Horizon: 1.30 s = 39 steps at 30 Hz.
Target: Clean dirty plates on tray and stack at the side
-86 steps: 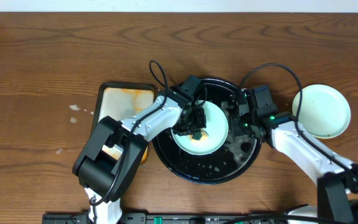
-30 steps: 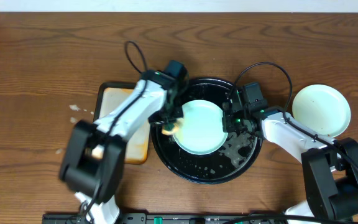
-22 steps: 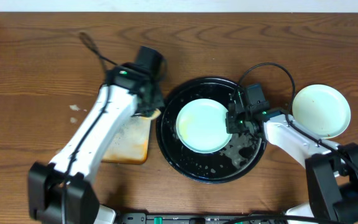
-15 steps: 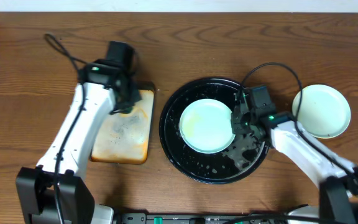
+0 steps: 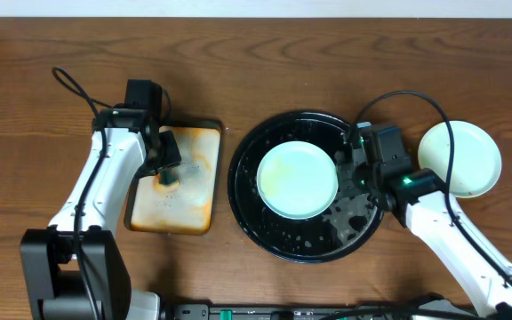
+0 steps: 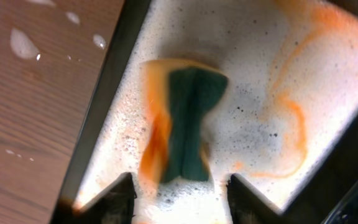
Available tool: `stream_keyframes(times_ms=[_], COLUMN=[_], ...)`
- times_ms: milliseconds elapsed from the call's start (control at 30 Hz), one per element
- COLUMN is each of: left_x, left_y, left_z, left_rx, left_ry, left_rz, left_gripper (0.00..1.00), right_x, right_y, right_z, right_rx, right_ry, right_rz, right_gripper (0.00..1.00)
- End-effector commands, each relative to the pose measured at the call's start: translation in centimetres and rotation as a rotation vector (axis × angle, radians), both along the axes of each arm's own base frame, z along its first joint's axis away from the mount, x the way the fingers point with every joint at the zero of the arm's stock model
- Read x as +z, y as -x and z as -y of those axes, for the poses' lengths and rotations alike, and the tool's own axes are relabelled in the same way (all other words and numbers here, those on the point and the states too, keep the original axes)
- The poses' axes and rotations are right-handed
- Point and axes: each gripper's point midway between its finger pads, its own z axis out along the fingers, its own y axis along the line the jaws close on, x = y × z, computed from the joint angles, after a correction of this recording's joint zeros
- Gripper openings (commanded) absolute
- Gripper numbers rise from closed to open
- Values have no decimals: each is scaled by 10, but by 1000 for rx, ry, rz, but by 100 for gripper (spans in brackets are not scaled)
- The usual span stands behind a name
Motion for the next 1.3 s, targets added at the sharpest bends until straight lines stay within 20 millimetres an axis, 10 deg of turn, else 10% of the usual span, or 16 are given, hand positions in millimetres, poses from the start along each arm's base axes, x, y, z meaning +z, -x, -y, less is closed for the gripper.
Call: stream_keyframes(times_ms=[0,433,633,1033,1267], left_x=[-7,-5,-5,-5,-5], left_y=[1,-1,-1,-1,-1], left_z=[2,34,34,34,34], left_rx=[-60,-243,-243,-242,-242], left_ry=[-2,158,158,158,158], left_rz=[-19,-2,-2,-2,-2], left_gripper=[64,81,82,82,82], right_x=[-19,-75,-84,45,84], right_y=[9,-4,-1,-45,-45], right_z=[-14,-24,-21,8,21], right_rx=[35,16,6,1,52], right_ry=[-46,-85,-69,104,369], right_rz=[-91,-195,-224,196,369], right_gripper=[51,37,1,1,1])
